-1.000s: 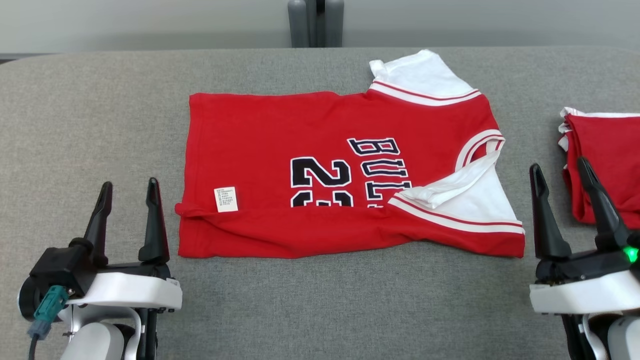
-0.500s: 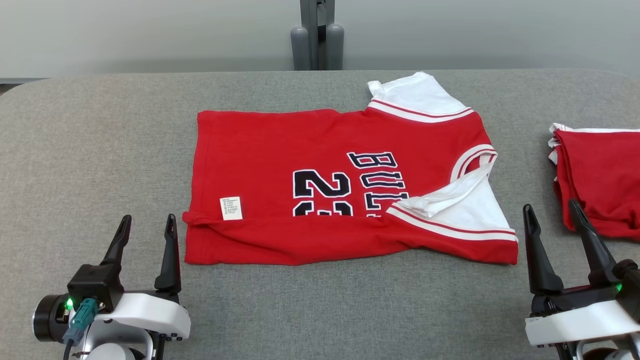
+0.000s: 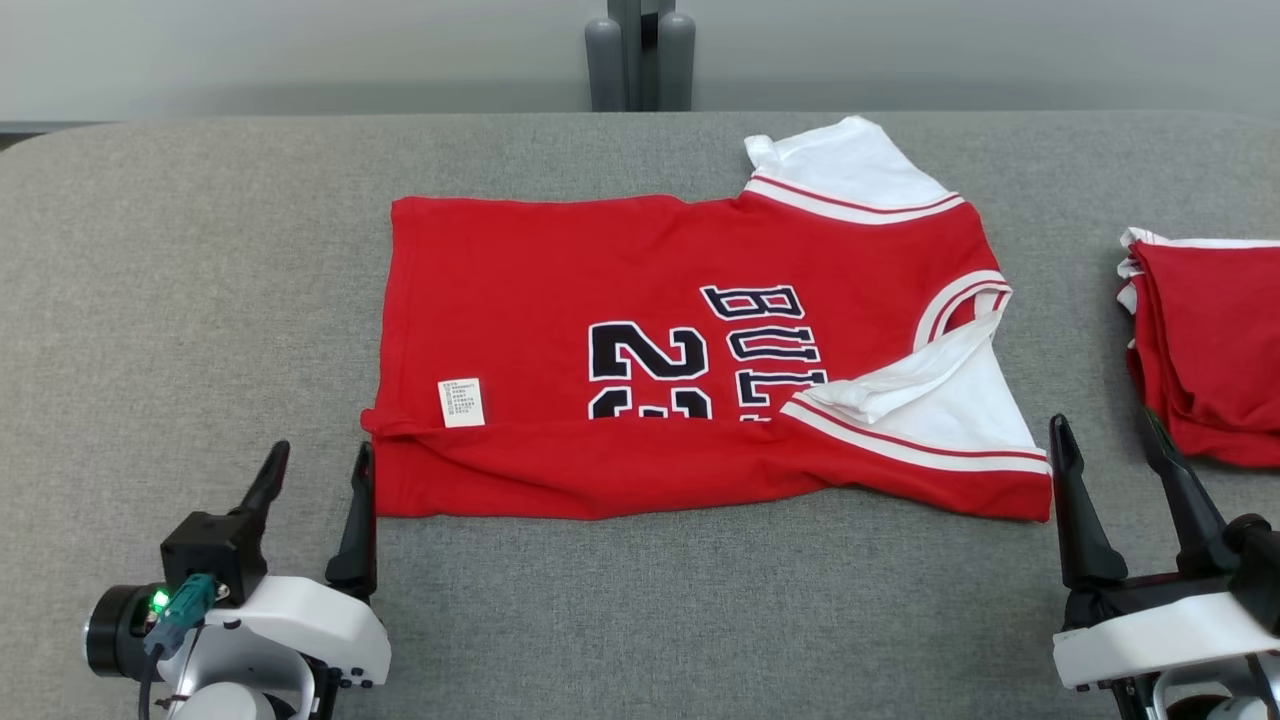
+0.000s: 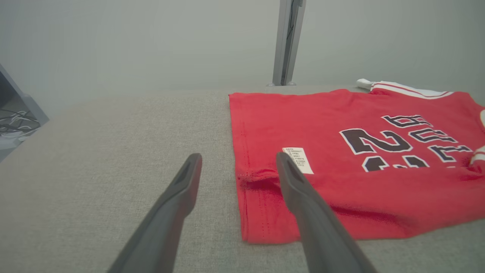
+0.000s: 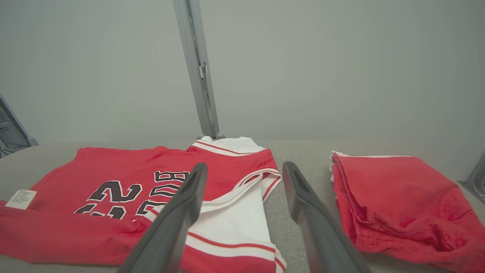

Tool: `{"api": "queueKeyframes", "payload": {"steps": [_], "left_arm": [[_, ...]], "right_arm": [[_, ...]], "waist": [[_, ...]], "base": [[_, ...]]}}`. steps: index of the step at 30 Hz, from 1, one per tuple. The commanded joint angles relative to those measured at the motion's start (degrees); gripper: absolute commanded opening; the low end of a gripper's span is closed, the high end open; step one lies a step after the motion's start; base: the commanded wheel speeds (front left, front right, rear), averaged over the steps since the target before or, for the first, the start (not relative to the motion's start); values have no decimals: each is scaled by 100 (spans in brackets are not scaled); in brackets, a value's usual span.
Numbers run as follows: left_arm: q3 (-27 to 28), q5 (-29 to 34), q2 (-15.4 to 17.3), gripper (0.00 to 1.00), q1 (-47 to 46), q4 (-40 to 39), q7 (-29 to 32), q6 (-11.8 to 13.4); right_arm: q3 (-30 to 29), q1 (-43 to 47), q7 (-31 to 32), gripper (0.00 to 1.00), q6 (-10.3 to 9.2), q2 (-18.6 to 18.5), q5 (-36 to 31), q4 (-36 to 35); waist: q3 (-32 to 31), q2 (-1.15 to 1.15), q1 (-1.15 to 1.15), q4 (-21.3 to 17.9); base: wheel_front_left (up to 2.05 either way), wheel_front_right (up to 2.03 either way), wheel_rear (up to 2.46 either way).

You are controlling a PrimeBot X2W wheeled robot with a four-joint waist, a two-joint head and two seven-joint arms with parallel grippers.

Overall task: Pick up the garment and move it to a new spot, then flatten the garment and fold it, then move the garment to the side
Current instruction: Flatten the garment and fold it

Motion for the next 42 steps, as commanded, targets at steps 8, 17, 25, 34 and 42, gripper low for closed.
{"api": "queueKeyframes", "payload": {"steps": [8, 17, 25, 34, 42], "left_arm": [[-106, -268, -90, 100, -159, 357, 270, -212], [-138, -502, -156, 100, -442, 907, 373, -429], [-164, -728, -168, 0, -473, 1182, 657, -584], [-101, -781, -2, 0, -363, 1008, 717, -538], [-134, -763, 400, 0, 178, 190, 1085, -455]], "right_arm": [[-61, -217, 18, 100, 4, -52, 121, 895], [96, -685, -50, 100, 4, -152, 283, 1900], [247, -907, -14, 100, 4, -134, 542, 2477], [469, -1030, -222, 0, 2, -242, 1134, 2554], [410, -327, 38, 0, 2, -419, 1420, 1739]], "waist": [[311, 0, 0, 1], [629, 0, 0, -45], [654, 0, 0, -44], [552, 0, 0, -2], [178, 0, 0, 132]], "base": [[0, 0, 0], [0, 0, 0], [0, 0, 0], [0, 0, 0], [0, 0, 0]]}}
